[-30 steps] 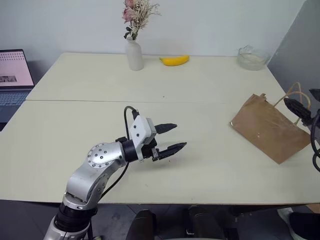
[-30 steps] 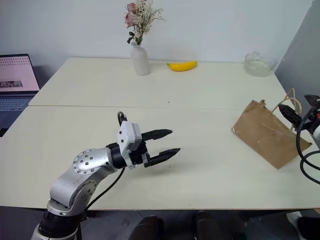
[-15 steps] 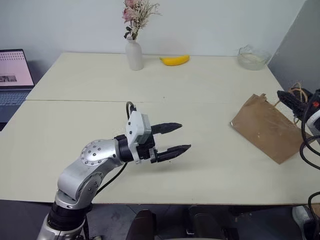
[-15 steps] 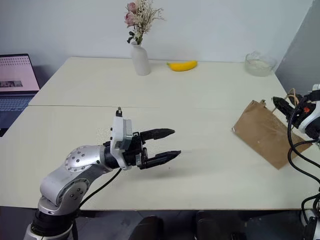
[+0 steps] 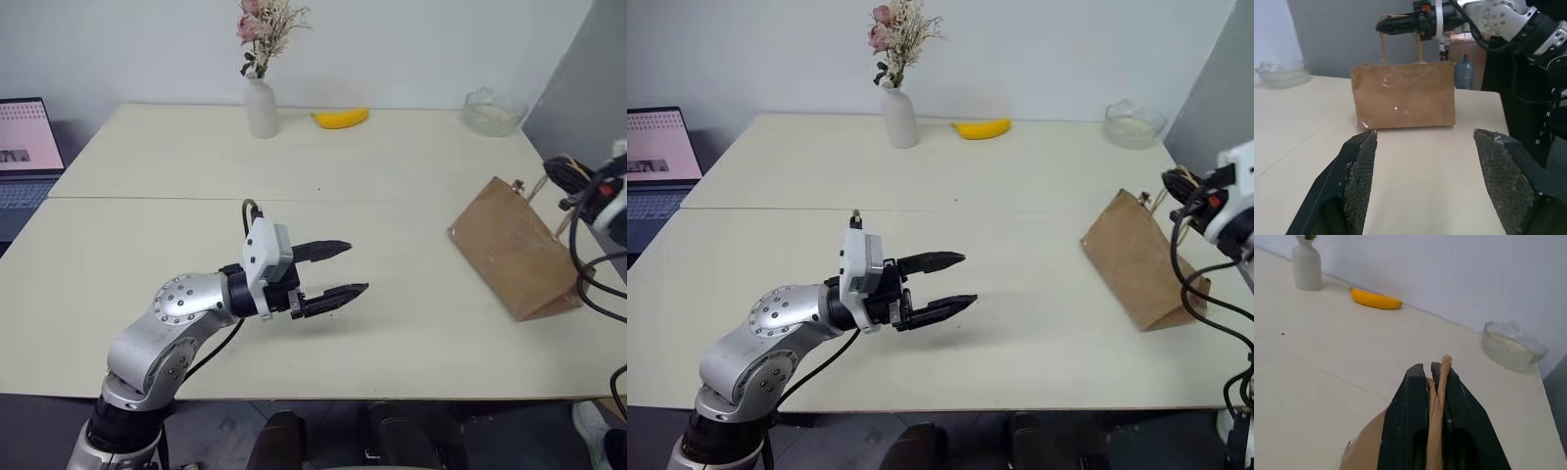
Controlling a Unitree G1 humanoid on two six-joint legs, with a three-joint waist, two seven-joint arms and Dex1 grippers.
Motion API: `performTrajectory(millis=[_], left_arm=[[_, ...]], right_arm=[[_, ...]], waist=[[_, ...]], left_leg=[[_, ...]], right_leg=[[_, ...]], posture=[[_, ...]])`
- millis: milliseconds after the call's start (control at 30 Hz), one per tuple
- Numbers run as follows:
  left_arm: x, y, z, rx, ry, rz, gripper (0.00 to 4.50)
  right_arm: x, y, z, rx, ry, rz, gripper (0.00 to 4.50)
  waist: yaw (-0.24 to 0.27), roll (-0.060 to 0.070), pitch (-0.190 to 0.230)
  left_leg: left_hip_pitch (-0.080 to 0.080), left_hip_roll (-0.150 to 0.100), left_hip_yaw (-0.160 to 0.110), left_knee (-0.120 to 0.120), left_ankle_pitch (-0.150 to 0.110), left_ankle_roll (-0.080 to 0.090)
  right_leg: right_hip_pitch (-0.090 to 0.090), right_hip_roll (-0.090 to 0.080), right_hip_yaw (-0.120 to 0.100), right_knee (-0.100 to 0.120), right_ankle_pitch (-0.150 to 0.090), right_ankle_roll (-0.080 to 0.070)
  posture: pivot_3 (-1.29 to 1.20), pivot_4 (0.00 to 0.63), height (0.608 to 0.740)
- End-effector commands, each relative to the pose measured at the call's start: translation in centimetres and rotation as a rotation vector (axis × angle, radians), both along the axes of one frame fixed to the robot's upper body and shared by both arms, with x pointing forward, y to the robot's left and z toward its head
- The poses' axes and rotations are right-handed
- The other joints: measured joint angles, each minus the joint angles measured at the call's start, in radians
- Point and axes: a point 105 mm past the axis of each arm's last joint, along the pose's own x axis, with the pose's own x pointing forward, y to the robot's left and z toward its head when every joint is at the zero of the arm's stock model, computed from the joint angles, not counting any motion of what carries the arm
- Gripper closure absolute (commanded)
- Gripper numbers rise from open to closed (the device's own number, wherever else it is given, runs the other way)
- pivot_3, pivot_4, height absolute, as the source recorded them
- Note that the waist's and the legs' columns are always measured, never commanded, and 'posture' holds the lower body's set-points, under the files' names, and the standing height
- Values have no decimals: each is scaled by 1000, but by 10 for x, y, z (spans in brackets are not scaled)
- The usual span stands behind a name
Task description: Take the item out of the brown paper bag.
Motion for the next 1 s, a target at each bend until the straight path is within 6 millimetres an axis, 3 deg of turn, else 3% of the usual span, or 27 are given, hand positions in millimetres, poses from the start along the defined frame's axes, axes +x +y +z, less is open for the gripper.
performTrajectory(millis=[33, 200, 400, 567, 733, 867, 1000], left_arm=[[-2, 4, 9, -16, -41, 48, 1200], [-1, 11, 8, -41, -31, 134, 1200], [-9, 26, -1, -47, 6, 247, 1200], [-15, 36, -6, -53, 15, 341, 1200], [-21, 45, -11, -37, 16, 421, 1200], [-26, 50, -16, -33, 21, 476, 1200], [-30, 51, -20, -29, 21, 497, 1200]], right_arm=[[9, 13, 25, -80, -84, 70, 4489], [42, 61, 41, -131, -124, 239, 4489], [70, 144, 47, -176, -147, 472, 4489], [73, 223, 43, -226, -179, 633, 4489], [61, 282, 32, -303, -198, 754, 4489], [53, 308, 23, -373, -217, 807, 4489], [49, 319, 19, -398, -232, 826, 4489]], waist=[[-4, 0, 0], [-14, 0, 0], [-12, 1, 1], [-12, 2, 2], [-8, 2, 2], [-4, 2, 2], [-5, 2, 2]], left_leg=[[0, 0, 0, 0, 0, 0], [-1, 0, 0, -1, 0, 0], [0, 3, 0, -1, 0, 0], [0, 3, -1, -1, 0, 0], [0, 2, -3, -1, 0, 0], [0, 1, -4, -1, 0, 0], [-1, 2, -5, -1, 0, 0]], right_leg=[[0, 0, 0, 0, 0, 0], [-1, 0, 1, 0, 0, 0], [-2, -1, 4, 0, 0, -2], [-3, -2, 5, 0, 2, -5], [-2, -4, 3, 0, 3, -6], [-2, -5, 3, 0, 3, -6], [-2, -5, 1, 0, 3, -6]], posture=[[0, 150, 740], [0, 150, 740], [0, 150, 740], [0, 150, 740], [0, 150, 740], [0, 150, 740], [0, 150, 740]])
